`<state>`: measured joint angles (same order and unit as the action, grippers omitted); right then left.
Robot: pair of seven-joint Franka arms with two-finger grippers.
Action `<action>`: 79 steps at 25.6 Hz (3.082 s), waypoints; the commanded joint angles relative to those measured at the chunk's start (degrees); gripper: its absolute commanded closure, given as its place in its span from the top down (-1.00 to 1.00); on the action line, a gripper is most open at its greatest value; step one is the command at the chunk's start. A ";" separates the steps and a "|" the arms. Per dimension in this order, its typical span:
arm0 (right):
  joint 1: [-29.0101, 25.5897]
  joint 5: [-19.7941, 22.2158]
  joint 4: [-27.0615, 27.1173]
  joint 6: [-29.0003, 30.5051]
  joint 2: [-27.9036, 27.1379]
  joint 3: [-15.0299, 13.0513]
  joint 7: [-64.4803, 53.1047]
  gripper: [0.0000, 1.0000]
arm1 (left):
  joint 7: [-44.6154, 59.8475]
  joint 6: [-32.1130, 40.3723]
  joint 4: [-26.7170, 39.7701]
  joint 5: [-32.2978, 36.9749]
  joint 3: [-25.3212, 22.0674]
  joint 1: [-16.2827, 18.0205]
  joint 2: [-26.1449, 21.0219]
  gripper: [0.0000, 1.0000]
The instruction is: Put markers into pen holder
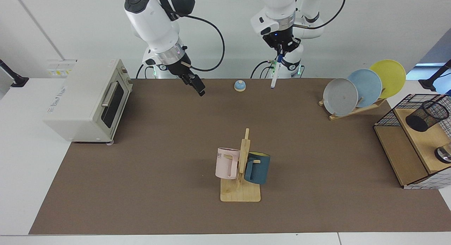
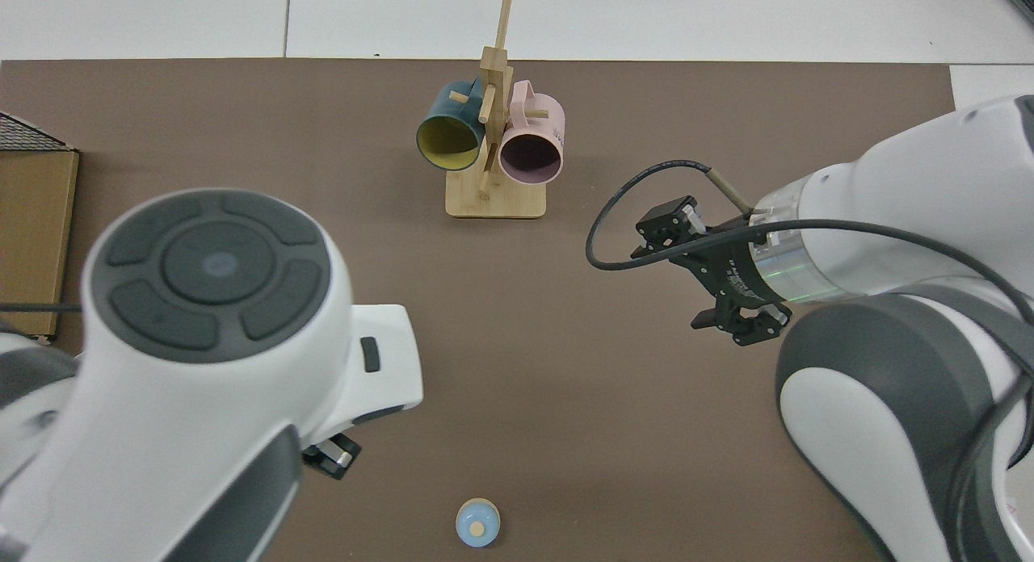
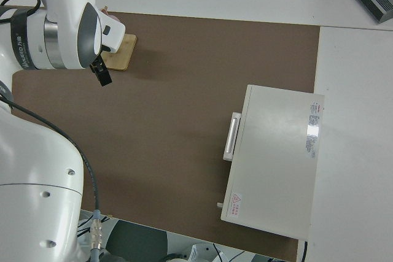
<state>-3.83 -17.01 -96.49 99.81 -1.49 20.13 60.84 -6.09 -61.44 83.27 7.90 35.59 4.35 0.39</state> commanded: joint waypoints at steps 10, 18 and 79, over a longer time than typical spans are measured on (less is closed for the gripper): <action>-0.30 13.04 -0.89 2.75 -2.82 -1.67 -22.31 1.00 | -32.55 6.33 -7.15 12.13 -1.23 17.08 2.69 -1.00; -0.30 17.54 -0.72 2.76 -2.56 -5.97 -48.16 1.00 | -52.34 0.71 -8.12 17.49 -2.37 28.25 2.87 -1.00; 0.32 19.39 -0.80 0.12 1.14 -11.69 -73.32 1.00 | -63.87 -34.09 4.79 31.65 -15.47 32.65 -5.22 -1.00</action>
<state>-3.82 1.97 -96.69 100.70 -1.25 8.83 -10.87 -72.38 -92.84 84.60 38.73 20.16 37.05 -5.78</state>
